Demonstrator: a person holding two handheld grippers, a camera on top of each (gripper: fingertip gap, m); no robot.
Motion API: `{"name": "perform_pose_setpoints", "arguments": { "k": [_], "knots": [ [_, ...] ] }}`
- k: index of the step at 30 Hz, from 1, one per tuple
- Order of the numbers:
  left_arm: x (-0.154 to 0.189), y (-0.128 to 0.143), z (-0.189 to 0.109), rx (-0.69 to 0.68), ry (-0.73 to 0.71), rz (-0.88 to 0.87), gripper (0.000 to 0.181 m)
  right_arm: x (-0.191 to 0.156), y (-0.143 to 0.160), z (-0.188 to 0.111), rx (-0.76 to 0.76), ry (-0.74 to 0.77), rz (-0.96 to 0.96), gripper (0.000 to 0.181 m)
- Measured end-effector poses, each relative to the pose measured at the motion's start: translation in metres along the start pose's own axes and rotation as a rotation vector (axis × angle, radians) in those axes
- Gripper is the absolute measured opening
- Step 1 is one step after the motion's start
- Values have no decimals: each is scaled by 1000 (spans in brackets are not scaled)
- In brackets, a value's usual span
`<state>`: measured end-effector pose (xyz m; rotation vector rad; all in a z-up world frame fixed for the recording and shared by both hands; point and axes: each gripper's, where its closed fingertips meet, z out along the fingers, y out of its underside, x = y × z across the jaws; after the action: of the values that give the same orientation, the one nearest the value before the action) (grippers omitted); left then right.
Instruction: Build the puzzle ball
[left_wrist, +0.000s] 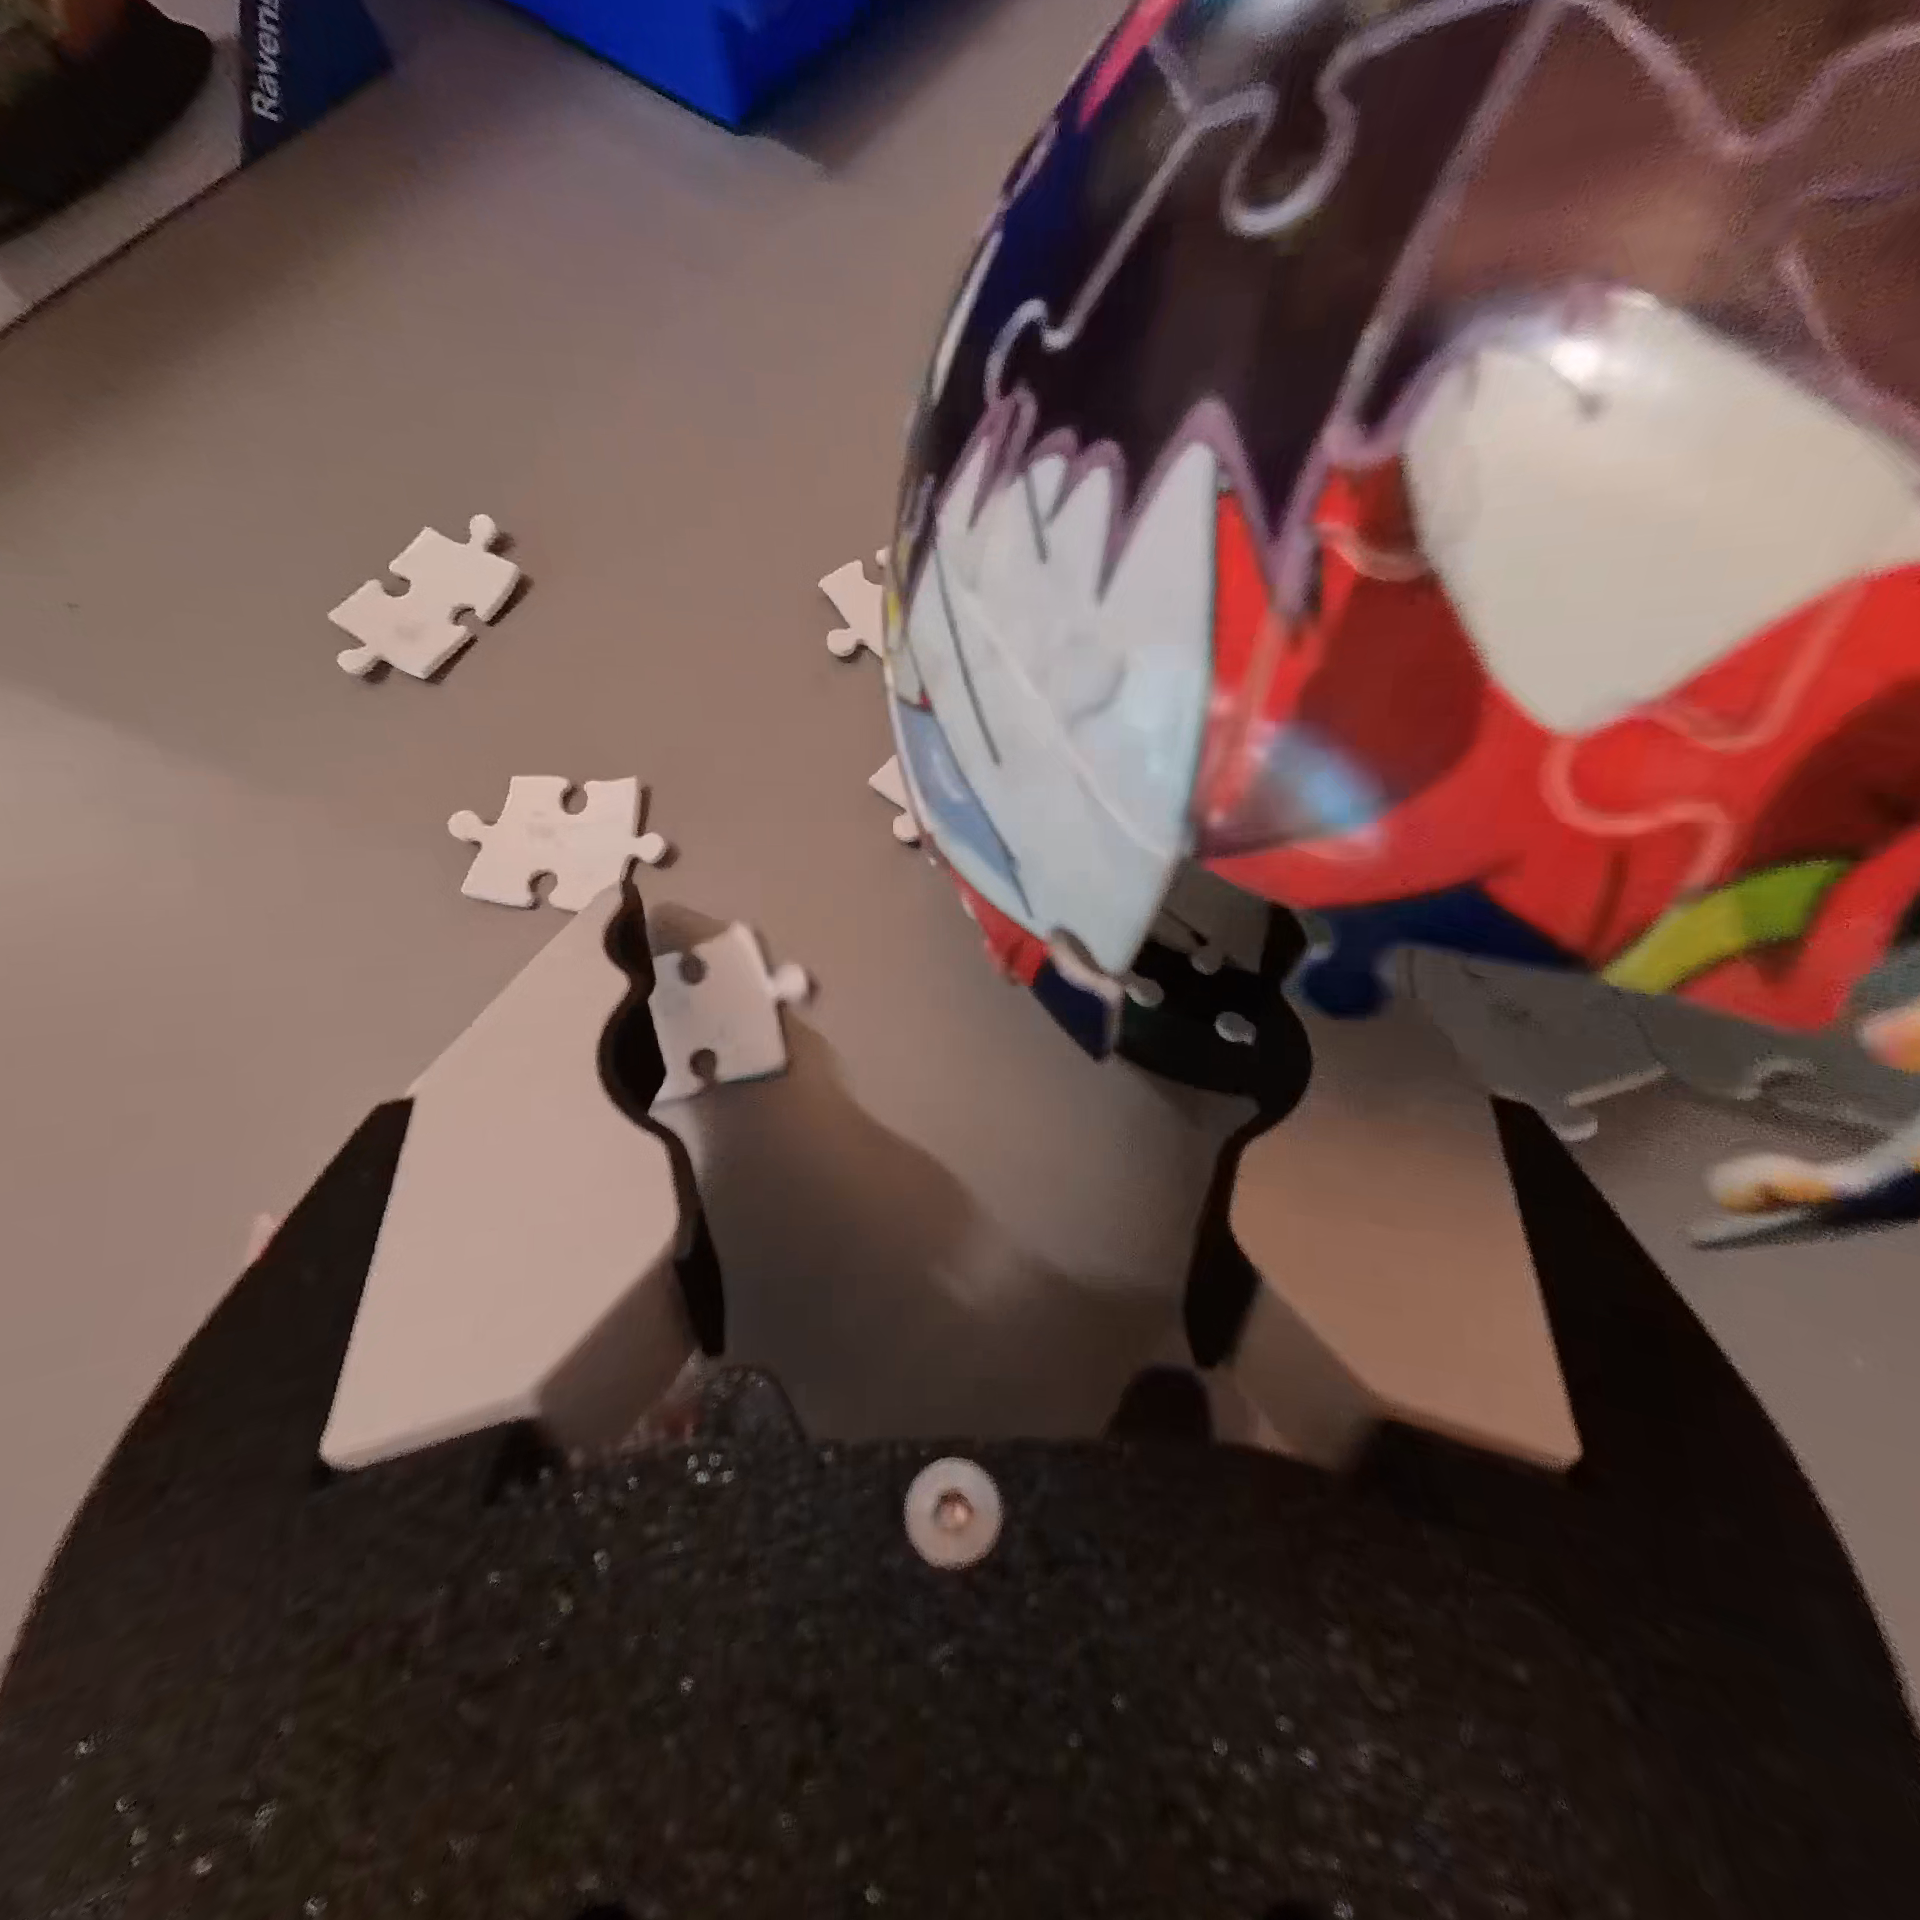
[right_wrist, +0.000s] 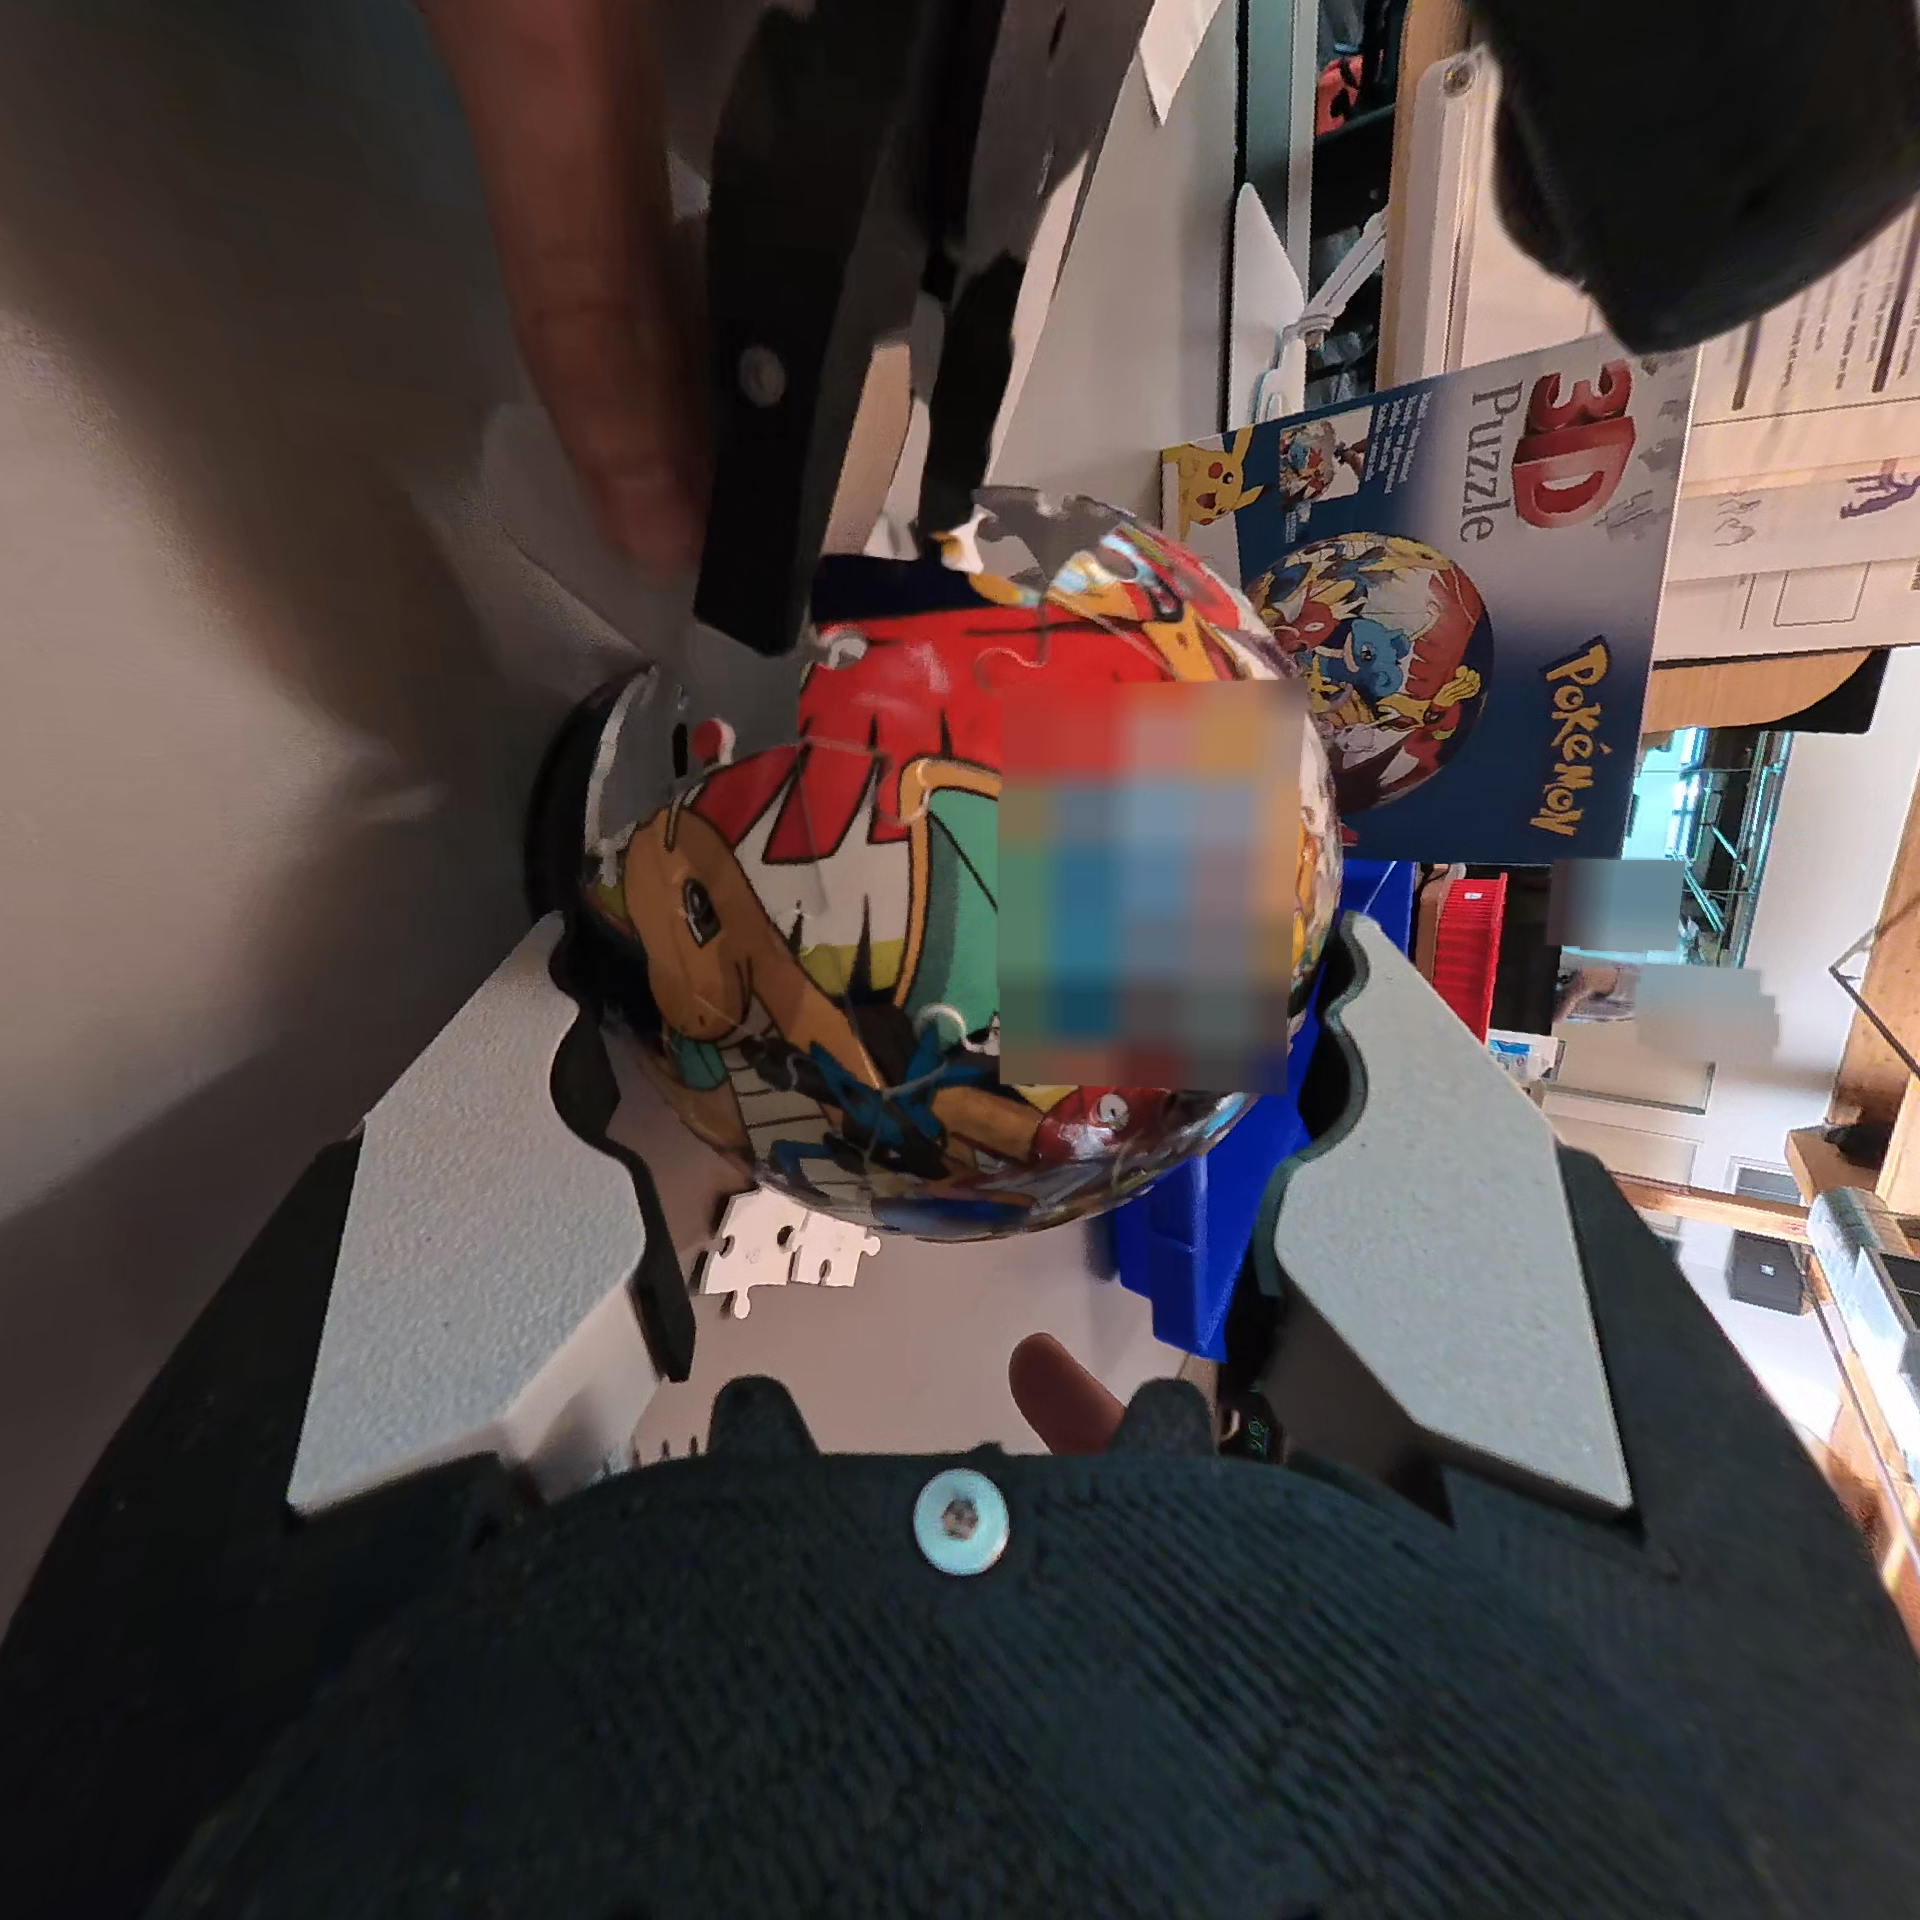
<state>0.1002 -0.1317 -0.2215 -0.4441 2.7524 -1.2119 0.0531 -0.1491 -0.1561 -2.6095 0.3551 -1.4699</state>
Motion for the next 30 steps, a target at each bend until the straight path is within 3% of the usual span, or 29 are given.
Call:
{"name": "perform_pose_setpoints", "arguments": {
  "k": [5,9,12,21,30],
  "knots": [
    [-8,4,-1,-56,8,-19,121,3,2,0,33,16,35,140],
    [-10,4,-6,-89,-16,4,119,-1,1,12,44,26,18,149],
    [-13,6,-12,-122,-51,24,116,0,-2,11,43,35,-9,145],
    [-19,14,-30,-193,-89,72,114,-2,-5,9,-62,39,-148,143],
    [-15,28,-46,-199,-50,2,110,0,-8,12,-156,89,-269,145]
  ]
}}
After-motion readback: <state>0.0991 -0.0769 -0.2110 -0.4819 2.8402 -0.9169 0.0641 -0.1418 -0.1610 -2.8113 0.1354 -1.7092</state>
